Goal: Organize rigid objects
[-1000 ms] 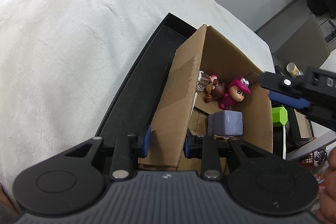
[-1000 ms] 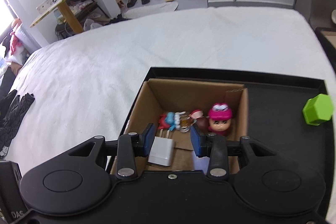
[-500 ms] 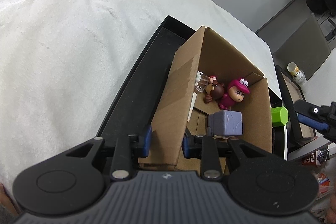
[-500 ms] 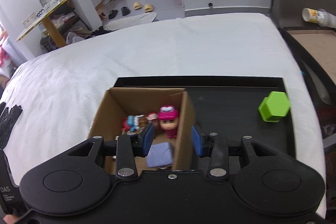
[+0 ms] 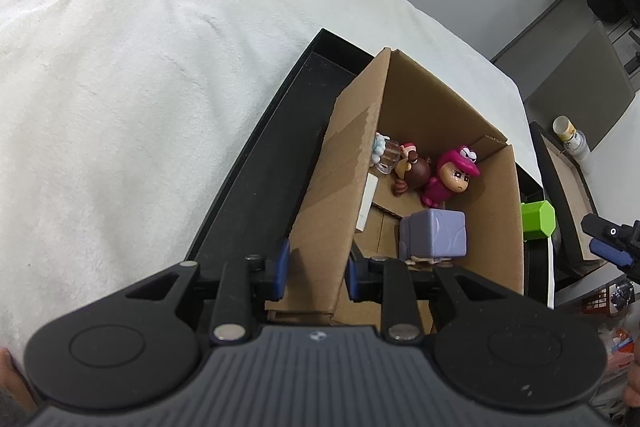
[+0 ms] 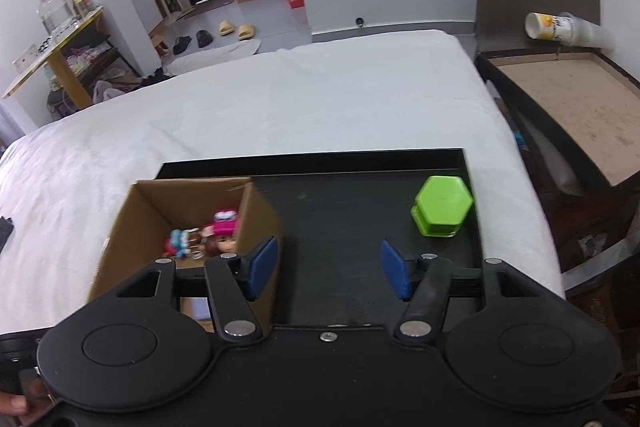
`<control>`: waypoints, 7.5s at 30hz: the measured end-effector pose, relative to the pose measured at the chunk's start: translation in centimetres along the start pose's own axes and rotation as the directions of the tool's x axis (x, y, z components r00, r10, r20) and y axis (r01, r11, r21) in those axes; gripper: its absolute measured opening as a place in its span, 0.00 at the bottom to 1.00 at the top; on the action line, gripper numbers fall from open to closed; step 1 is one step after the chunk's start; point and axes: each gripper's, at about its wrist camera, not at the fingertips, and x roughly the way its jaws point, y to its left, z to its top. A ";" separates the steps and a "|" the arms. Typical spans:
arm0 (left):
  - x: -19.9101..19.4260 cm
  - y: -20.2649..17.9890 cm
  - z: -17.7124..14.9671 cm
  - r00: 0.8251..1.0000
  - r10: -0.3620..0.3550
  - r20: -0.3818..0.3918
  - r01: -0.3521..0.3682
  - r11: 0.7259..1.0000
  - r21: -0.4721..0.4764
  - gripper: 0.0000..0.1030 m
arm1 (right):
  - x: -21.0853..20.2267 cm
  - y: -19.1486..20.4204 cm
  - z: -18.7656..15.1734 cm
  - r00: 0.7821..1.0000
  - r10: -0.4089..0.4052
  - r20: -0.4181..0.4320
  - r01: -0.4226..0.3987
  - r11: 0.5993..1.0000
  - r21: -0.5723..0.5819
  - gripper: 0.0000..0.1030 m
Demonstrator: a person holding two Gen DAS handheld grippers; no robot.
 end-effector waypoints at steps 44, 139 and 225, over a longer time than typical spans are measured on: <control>0.9 -0.3 0.2 1.000 0.024 -0.013 -0.024 1.000 -0.003 0.26 | 8.3 -3.2 0.9 0.969 -0.227 -0.092 0.181 0.916 -0.359 0.46; -1.0 1.5 -0.4 0.994 -0.105 -0.015 0.105 0.994 -0.037 0.25 | 6.5 17.5 -1.1 0.980 -0.022 -0.199 -0.058 0.919 -0.389 0.45; -23.2 -8.1 -3.7 0.987 -0.058 0.148 -0.008 0.912 0.411 0.94 | -19.3 5.9 -5.8 0.979 0.089 0.184 -0.107 0.990 0.089 1.00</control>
